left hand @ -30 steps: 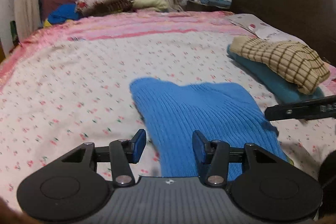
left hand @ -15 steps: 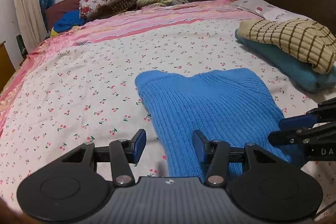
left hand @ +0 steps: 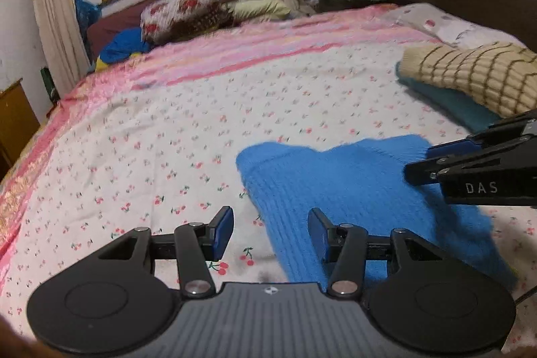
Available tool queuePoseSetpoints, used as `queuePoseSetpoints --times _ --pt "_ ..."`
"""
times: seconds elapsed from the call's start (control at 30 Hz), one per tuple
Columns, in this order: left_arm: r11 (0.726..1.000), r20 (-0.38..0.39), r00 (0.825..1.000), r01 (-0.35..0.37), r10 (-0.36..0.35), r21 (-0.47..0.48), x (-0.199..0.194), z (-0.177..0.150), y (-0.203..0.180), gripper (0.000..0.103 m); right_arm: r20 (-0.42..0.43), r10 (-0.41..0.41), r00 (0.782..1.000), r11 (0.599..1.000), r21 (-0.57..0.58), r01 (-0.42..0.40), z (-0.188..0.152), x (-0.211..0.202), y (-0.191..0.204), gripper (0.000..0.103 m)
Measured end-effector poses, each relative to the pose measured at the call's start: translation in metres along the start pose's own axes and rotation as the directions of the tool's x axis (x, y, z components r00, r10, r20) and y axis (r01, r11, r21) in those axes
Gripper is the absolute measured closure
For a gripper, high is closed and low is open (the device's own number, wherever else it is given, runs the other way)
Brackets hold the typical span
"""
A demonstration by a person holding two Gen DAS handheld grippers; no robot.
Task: Fold small clothes
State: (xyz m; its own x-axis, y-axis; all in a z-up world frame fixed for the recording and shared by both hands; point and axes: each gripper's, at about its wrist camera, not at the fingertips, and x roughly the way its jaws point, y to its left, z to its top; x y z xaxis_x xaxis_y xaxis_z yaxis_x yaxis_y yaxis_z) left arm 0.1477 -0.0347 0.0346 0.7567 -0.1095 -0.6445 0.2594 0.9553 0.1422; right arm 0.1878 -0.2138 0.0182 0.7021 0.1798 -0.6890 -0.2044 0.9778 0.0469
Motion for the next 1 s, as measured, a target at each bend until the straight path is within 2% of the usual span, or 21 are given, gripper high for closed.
queuePoseSetpoints --times 0.1,0.17,0.43,0.57,0.7,0.9,1.0 --pt "0.999 -0.034 0.999 0.014 -0.015 -0.03 0.012 -0.003 0.004 0.049 -0.054 0.002 0.999 0.999 0.04 0.001 -0.003 0.017 -0.009 0.077" --pt "0.999 -0.035 0.999 0.012 -0.013 -0.03 0.012 -0.007 0.004 0.049 -0.049 0.005 0.999 0.999 0.047 -0.002 -0.006 0.016 -0.011 0.077" --pt "1.0 -0.016 1.0 0.002 -0.002 -0.022 -0.011 -0.009 0.002 0.049 0.015 0.017 1.0 0.999 0.041 -0.018 -0.015 -0.029 -0.001 0.075" --pt "1.0 -0.014 1.0 0.002 -0.002 -0.015 -0.019 -0.013 -0.002 0.049 -0.004 0.02 1.0 0.999 0.025 -0.019 -0.029 -0.038 0.002 0.075" --pt "1.0 -0.039 0.999 0.006 -0.006 -0.004 -0.023 -0.021 -0.008 0.049 -0.058 -0.015 0.998 1.0 0.019 0.016 -0.04 -0.032 0.002 0.073" --pt "1.0 -0.048 0.999 -0.001 0.001 -0.011 -0.033 -0.029 -0.011 0.048 -0.027 0.0 1.0 0.999 0.036 0.0 -0.045 -0.051 0.001 0.072" --pt "1.0 -0.048 0.999 -0.003 0.002 -0.021 -0.041 -0.031 -0.012 0.045 -0.011 0.007 1.0 0.999 0.047 -0.006 -0.047 -0.061 0.002 0.072"
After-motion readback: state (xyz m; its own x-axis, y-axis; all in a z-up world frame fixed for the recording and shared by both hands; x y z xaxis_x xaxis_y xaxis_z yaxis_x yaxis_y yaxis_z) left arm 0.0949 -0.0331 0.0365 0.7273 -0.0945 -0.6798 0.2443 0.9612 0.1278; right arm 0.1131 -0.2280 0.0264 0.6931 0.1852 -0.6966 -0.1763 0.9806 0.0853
